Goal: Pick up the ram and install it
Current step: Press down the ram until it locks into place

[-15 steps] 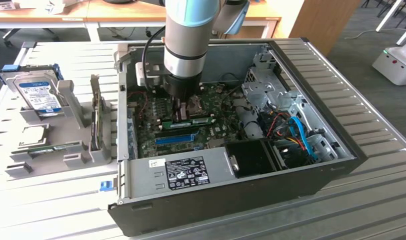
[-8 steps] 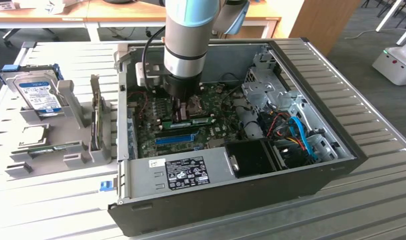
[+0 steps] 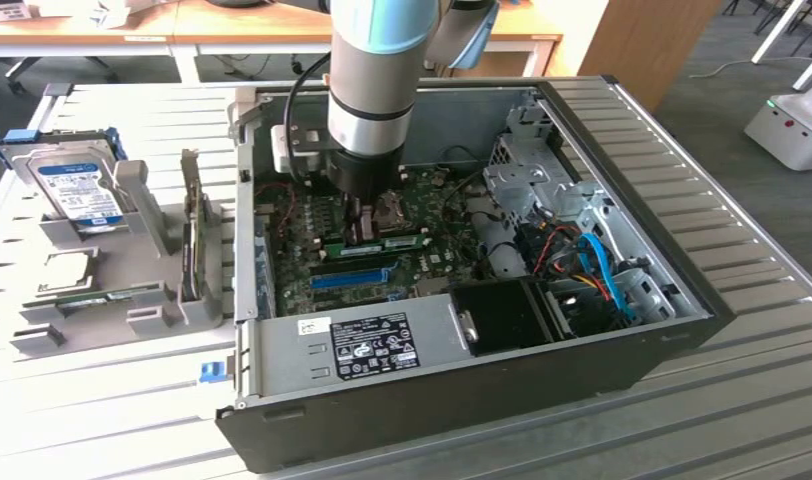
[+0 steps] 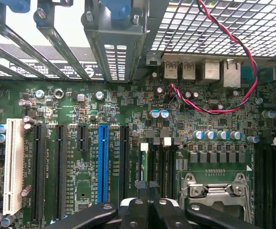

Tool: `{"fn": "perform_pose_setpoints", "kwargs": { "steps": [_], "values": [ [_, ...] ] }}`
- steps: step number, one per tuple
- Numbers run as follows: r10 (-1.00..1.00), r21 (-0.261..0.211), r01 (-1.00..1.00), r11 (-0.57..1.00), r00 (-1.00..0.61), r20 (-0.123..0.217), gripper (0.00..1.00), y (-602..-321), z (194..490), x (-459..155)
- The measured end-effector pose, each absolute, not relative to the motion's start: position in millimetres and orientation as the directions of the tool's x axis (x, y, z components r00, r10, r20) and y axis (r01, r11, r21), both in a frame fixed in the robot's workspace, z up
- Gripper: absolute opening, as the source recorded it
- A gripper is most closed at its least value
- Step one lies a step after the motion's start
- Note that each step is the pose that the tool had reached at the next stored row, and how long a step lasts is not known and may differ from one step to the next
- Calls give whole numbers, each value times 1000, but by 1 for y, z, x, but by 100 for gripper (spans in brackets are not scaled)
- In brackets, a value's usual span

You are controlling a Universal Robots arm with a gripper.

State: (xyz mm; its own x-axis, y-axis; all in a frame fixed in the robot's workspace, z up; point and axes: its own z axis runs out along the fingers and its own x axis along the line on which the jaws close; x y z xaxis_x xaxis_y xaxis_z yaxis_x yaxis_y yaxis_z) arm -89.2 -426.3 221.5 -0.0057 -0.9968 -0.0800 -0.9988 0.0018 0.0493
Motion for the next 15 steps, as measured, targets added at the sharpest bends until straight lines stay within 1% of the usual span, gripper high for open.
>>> {"fn": "perform_pose_setpoints", "kwargs": {
  "steps": [4,15],
  "values": [
    [-997,49,-999,2,-6,-81,11,-426,224,-89],
    [-997,49,-999,2,-6,-80,11,-426,242,-89]
  ]
}}
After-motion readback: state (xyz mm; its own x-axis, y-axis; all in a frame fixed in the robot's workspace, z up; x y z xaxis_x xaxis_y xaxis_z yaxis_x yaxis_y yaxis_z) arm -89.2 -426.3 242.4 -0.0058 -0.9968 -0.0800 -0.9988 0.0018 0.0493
